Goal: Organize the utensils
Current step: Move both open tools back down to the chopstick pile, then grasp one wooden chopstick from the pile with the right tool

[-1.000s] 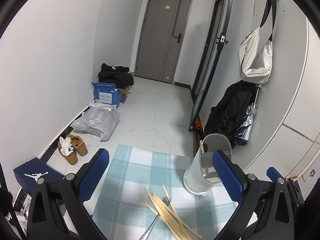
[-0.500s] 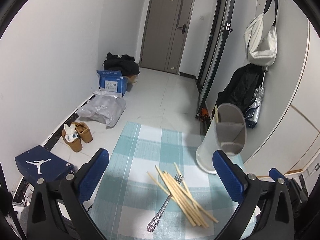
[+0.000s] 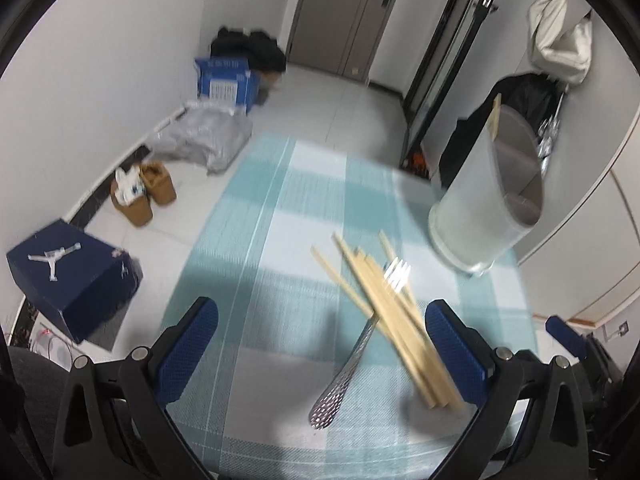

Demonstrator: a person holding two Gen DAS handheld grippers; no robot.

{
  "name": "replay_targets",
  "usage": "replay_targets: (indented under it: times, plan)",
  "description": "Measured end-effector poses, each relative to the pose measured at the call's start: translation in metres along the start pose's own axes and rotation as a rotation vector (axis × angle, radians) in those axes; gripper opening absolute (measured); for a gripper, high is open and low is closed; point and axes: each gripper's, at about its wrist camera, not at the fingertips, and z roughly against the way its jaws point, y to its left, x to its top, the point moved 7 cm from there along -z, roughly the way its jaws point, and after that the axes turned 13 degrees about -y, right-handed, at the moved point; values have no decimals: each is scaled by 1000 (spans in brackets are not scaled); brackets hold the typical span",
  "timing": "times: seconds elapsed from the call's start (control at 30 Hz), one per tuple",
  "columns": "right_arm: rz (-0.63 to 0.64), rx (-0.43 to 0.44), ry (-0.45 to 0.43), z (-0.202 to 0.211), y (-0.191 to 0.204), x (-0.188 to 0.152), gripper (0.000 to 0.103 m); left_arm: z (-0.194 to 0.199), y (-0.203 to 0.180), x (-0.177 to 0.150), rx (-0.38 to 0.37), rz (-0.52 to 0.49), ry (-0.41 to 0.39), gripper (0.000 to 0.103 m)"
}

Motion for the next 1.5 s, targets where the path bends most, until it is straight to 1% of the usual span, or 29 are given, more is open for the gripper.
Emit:
replay_targets:
  times: [0.1, 0.27, 0.37, 0.4, 0.43, 0.53, 0.67, 0.77, 0.8, 0.83, 0.9, 1.0, 1.07, 1.13, 1.23, 1.33, 1.5]
  plan:
    - [5, 3, 39, -10, 1, -6, 94, -7, 3, -3, -20, 37, 52, 102]
    - [17, 17, 88, -28, 5, -7, 93, -13, 6, -3, -25, 62, 79, 102]
    - [45, 19, 108, -43, 8, -5, 92, -13, 8, -2, -27, 80, 84, 102]
    - [49, 20, 122, -50, 9, -4, 90, -14, 11, -1, -26, 87, 86, 102]
    - [46, 26, 136, -58, 10, -4, 84, -14, 15, 0, -24, 98, 88, 102]
    - [28, 59, 182, -76, 16, -6, 71, -16, 24, 2, -21, 137, 92, 102]
    - [61, 83, 207, -94, 28, -8, 65, -19, 36, 3, -7, 194, 99, 102]
    - [121, 85, 238, -106, 34, -11, 53, -22, 41, 4, -6, 244, 111, 102]
    - [130, 89, 255, -111, 35, -13, 44, -24, 43, 5, -8, 258, 116, 102]
    - [135, 94, 267, -113, 35, -15, 36, -25, 44, 5, -10, 267, 118, 102]
    - [143, 108, 296, -117, 37, -19, 29, -26, 45, 8, -11, 278, 118, 102]
    - [145, 155, 312, -116, 41, -22, 23, -27, 45, 10, -16, 283, 114, 102]
    - [144, 177, 325, -116, 43, -22, 16, -27, 44, 10, -18, 285, 113, 102]
    - [142, 190, 335, -114, 42, -23, 6, -28, 45, 10, -23, 285, 115, 102]
    - [109, 208, 345, -113, 39, -23, 6, -27, 45, 10, -23, 278, 117, 102]
    - [73, 202, 344, -108, 32, -22, 6, -26, 45, 10, -19, 276, 117, 102]
    - [54, 164, 344, -93, 16, -24, 5, -27, 43, 8, -7, 271, 121, 102]
